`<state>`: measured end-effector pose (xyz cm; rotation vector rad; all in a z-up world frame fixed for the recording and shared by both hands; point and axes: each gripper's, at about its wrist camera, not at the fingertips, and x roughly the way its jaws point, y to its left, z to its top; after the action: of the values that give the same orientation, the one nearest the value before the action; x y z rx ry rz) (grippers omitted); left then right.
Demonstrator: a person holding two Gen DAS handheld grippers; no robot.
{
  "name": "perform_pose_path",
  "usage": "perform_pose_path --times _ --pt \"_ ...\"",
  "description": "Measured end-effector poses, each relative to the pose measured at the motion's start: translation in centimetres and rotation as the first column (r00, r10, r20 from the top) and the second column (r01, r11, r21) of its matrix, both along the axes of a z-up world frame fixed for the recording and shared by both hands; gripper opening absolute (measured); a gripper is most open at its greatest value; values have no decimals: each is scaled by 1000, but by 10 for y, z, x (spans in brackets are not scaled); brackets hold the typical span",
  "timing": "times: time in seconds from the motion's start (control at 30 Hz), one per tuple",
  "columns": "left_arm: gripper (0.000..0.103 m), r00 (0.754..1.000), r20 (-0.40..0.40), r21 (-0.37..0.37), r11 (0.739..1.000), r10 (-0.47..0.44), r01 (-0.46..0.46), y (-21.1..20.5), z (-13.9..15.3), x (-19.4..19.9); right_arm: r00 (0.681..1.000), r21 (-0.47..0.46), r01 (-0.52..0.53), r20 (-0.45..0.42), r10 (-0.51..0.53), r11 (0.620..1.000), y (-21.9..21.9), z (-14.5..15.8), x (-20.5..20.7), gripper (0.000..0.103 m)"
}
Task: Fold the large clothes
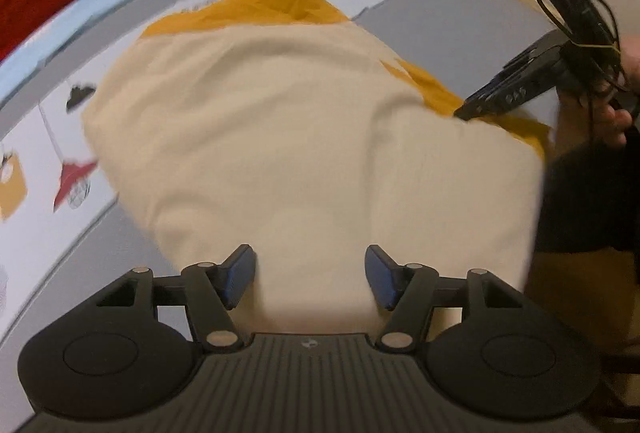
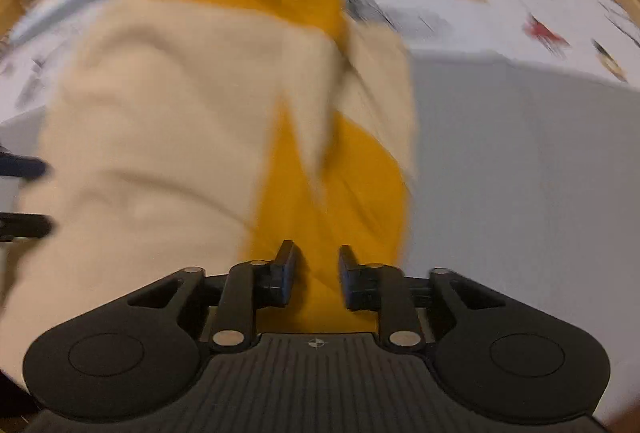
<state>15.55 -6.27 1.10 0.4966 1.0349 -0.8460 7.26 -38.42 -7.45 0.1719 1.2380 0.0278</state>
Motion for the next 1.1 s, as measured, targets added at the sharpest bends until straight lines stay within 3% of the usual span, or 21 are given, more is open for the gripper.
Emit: perform_pose_path --times 0.1,0.17,0.2,0.27,0.3,0.33,0.37,0.43,0.5,0.57,0.73,0.8,1.0,1.07,1.1 --pt "69 995 -55 13 997 80 -80 27 12 -5 996 -4 64 -56 -64 998 -20 3 -20 33" --pt "74 979 -61 -30 980 194 -196 47 15 -3 998 -31 69 -6 -70 997 -29 10 -35 34" --pt "80 955 -88 -74 954 283 -289 59 13 2 994 -6 93 52 -93 996 -35 16 -43 34" --pt "81 859 -228 -169 850 458 -498 89 -3 18 972 72 184 137 -193 980 -48 26 -53 38" --pt "80 807 -302 -153 809 508 -567 95 -11 31 951 126 236 171 -256 964 -55 31 -55 41" --pt "79 769 -324 -123 782 551 -612 96 -17 40 933 178 272 192 -304 946 -61 34 -55 49" --pt "79 762 -300 -137 764 574 -630 96 -16 47 918 229 296 199 -342 927 -64 35 -56 57" --pt "80 750 -325 -176 742 576 -646 94 -19 59 918 290 308 161 -364 906 -64 27 -50 59" --pt "80 708 -420 -182 711 568 -679 89 -31 72 937 297 301 86 -340 906 -57 14 -41 59" --pt "80 672 -466 -173 685 576 -707 81 -42 80 950 278 289 38 -311 916 -49 3 -35 60" --pt "87 566 -590 -173 594 576 -786 78 -79 111 960 250 276 -25 -279 928 -38 -15 -26 69" --pt "87 557 -610 -190 578 564 -793 72 -88 121 960 258 277 -30 -279 926 -39 -18 -25 69" --pt "88 565 -600 -238 547 567 -802 57 -94 141 963 275 266 -35 -267 924 -43 -22 -19 69" --pt "84 584 -572 -255 552 576 -794 52 -91 145 962 281 271 -42 -271 921 -42 -22 -15 66" --pt "77 599 -554 -266 558 579 -786 51 -88 149 962 287 271 -41 -271 919 -41 -21 -13 64"
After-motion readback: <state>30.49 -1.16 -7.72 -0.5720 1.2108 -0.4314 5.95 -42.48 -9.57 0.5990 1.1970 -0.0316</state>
